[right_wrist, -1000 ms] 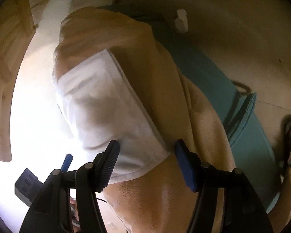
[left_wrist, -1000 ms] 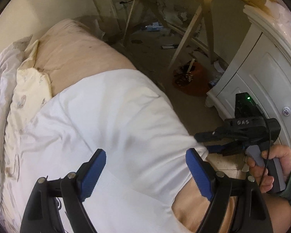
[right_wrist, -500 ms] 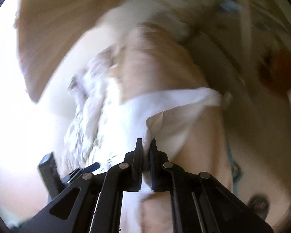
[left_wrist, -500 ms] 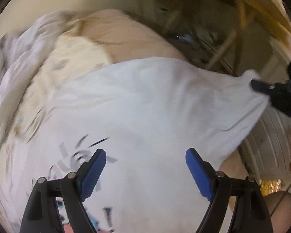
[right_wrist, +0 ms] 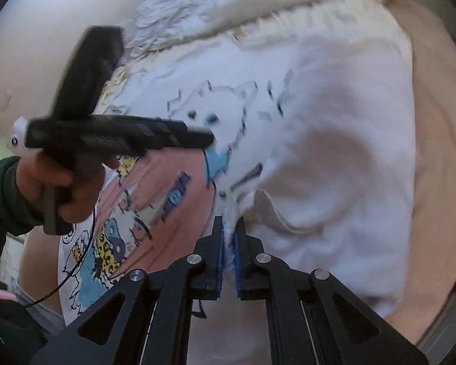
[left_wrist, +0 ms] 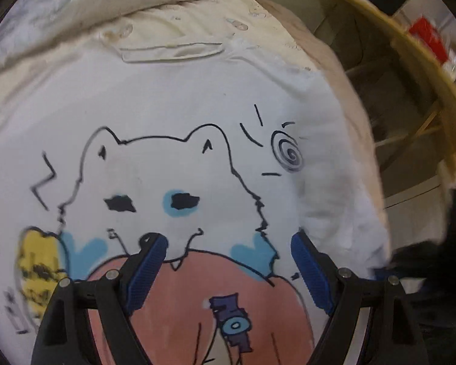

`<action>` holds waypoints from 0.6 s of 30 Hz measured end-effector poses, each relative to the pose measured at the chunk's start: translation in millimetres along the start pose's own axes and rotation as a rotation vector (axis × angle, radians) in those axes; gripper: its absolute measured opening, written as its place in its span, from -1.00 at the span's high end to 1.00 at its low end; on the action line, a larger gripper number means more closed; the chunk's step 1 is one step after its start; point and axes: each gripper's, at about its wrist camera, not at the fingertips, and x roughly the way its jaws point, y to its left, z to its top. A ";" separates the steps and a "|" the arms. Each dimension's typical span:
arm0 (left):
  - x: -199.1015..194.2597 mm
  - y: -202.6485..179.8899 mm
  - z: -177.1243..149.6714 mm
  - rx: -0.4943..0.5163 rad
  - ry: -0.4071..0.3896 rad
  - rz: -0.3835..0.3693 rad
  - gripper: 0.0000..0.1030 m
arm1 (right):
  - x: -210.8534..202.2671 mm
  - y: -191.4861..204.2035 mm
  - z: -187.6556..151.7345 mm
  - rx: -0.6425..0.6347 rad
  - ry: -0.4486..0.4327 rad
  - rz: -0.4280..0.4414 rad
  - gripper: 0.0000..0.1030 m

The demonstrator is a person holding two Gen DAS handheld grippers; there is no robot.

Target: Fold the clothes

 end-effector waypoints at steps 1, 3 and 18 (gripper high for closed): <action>3.1 -1.2 0.4 -0.002 0.003 -0.032 -0.64 | -5.3 -2.9 -4.7 0.025 -0.015 0.007 0.89; 11.3 -5.4 2.7 -0.003 0.027 -0.077 -0.65 | -15.8 -8.9 -14.0 0.077 -0.044 0.022 0.89; 84.8 -157.1 47.8 0.385 0.146 0.029 -0.65 | -21.5 -31.5 -39.5 0.180 -0.104 0.059 0.89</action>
